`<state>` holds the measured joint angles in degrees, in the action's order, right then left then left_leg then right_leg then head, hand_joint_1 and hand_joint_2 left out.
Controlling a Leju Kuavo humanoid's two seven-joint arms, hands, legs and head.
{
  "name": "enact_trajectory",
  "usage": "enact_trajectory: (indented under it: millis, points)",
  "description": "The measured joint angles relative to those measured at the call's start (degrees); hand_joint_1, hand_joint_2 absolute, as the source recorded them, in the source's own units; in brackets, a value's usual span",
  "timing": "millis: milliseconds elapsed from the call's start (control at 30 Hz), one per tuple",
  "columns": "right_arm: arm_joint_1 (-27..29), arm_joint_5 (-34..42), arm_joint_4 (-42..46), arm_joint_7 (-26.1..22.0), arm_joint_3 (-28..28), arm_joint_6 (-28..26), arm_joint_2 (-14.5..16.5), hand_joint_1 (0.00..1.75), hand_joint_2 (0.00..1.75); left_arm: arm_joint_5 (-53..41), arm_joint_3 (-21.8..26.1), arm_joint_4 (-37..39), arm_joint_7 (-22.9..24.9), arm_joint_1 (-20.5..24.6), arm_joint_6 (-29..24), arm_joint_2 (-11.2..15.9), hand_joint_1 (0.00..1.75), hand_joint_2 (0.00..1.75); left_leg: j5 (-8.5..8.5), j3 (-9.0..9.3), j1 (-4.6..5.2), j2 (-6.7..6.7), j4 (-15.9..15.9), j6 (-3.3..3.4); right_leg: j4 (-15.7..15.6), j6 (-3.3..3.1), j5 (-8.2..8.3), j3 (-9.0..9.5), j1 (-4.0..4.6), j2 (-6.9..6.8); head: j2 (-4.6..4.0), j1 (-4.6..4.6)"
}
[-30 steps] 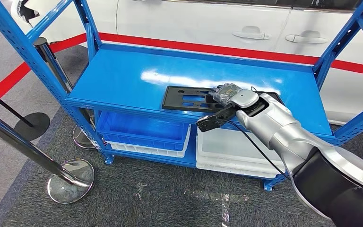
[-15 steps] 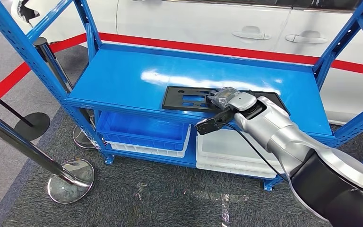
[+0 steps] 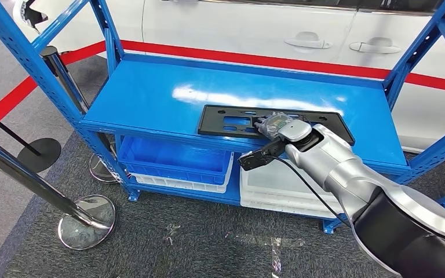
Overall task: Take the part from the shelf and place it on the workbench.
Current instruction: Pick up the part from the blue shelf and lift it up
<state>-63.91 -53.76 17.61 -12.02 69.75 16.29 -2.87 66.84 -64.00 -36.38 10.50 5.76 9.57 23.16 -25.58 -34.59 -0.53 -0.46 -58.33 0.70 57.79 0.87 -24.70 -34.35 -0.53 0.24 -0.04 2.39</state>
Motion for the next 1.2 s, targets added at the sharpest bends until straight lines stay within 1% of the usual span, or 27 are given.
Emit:
enact_trajectory:
  millis: [100, 133, 200, 367, 533, 700, 967, 1200]
  points:
    - [0.1, -0.2, -0.1, 0.0, 0.0, -0.1, 0.1, 1.65, 1.75, 0.0, 0.0, 0.2, -0.1, 0.0, 0.1, 0.0, 0.0, 0.0, 0.0, 0.01, 0.0, 0.0, 0.0, 0.0, 0.0, 0.0, 0.0, 0.0, 0.0, 0.01, 0.0, 0.01]
    - [0.1, -0.2, -0.1, 0.1, 0.0, -0.1, 0.2, 1.75, 1.75, 0.0, 0.0, 0.3, -0.1, 0.1, 0.1, 0.0, 0.0, 0.0, 0.0, 0.02, 0.0, 0.0, 0.0, 0.0, 0.0, 0.0, 0.0, 0.0, 0.0, 0.01, 0.0, 0.01]
    - [0.1, -0.3, -0.1, 0.3, 0.0, -0.1, 0.3, 1.75, 1.75, 0.0, 0.0, 0.4, -0.1, 0.1, 0.1, -0.1, 0.0, 0.0, 0.0, 0.02, 0.0, 0.0, 0.0, 0.0, 0.0, 0.0, 0.0, 0.0, 0.0, 0.02, 0.0, 0.01]
    - [0.2, 0.0, -0.2, 0.9, 0.0, -0.9, 0.6, 1.65, 1.75, 0.1, -0.1, 0.8, -0.2, 0.2, 0.0, -0.3, 0.0, 0.0, 0.0, 0.03, 0.0, 0.01, 0.0, 0.0, 0.0, 0.0, 0.0, 0.01, 0.0, 0.01, 0.0, 0.01]
    - [0.4, -0.2, -0.2, 1.2, 0.0, -2.8, 0.7, 1.66, 1.75, 0.8, -0.1, 0.8, -0.1, 0.2, -1.0, -0.7, 0.0, 0.0, 0.0, 0.02, 0.0, 0.0, 0.0, 0.0, 0.0, 0.0, 0.0, 0.02, -0.01, 0.0, 0.0, 0.0]
    - [0.5, -0.3, -0.2, 1.3, 0.0, -3.4, 0.7, 1.66, 1.75, 1.4, -0.1, 0.8, 0.3, 0.2, -2.2, -1.3, 0.0, 0.0, 0.0, 0.03, 0.01, 0.02, 0.0, 0.0, 0.0, 0.0, 0.0, 0.02, -0.02, 0.01, 0.0, 0.0]
    - [0.8, -0.4, -0.4, 0.7, -0.1, -5.1, 0.2, 1.69, 1.75, 2.8, -0.1, 0.3, 1.9, -0.1, -7.1, -2.1, 0.0, 0.0, 0.0, 0.05, 0.01, 0.04, 0.0, 0.0, 0.0, 0.0, 0.0, 0.02, -0.01, 0.01, 0.0, 0.01]
    - [0.9, -0.7, -0.4, 0.3, -0.1, -5.7, 0.1, 1.75, 1.75, 2.9, -0.1, -0.8, 2.2, -0.3, -7.8, -2.2, 0.0, 0.0, 0.0, 0.06, 0.01, 0.04, 0.0, 0.0, 0.0, 0.0, 0.0, 0.02, -0.01, 0.02, 0.0, 0.01]
